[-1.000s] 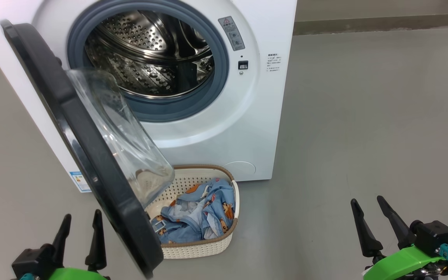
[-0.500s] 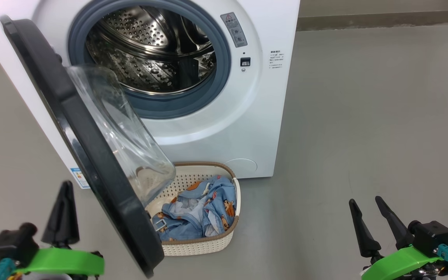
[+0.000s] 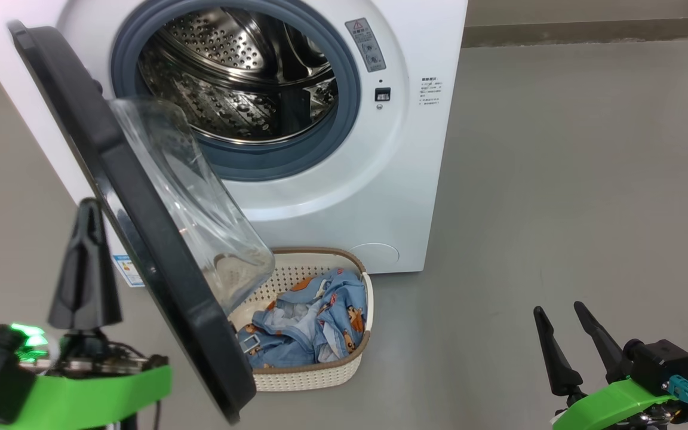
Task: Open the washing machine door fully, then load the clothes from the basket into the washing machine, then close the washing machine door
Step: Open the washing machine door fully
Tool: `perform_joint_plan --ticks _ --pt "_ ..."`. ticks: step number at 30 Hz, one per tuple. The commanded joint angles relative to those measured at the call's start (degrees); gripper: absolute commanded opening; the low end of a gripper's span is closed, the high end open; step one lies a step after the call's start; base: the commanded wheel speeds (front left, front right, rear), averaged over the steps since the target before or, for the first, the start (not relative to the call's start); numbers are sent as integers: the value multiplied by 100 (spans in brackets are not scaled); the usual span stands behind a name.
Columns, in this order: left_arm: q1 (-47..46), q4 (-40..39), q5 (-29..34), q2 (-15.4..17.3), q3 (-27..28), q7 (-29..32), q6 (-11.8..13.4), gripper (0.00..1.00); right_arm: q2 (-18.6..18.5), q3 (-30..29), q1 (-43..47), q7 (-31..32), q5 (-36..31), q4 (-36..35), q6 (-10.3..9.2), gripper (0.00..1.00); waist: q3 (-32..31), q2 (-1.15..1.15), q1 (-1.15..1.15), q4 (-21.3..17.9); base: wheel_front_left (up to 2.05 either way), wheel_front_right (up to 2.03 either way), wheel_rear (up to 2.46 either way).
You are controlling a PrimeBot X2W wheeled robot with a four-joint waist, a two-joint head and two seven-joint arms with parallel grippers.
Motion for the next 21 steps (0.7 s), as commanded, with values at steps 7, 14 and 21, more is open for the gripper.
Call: perform_joint_plan --ticks 7,14,21 --pt "-44 -702 -80 -29 -543 417 -48 0 1 140 -232 -71 9 -102 9 100 5 0 0 31 0 0 0" --pt "228 -413 -180 -80 -1285 767 -86 0 24 173 -269 -71 41 -97 9 100 37 0 0 -6 0 0 0" --pt "297 381 -272 -74 -1634 708 -130 0 49 173 -271 -71 35 -106 9 100 78 0 0 -48 0 0 0"
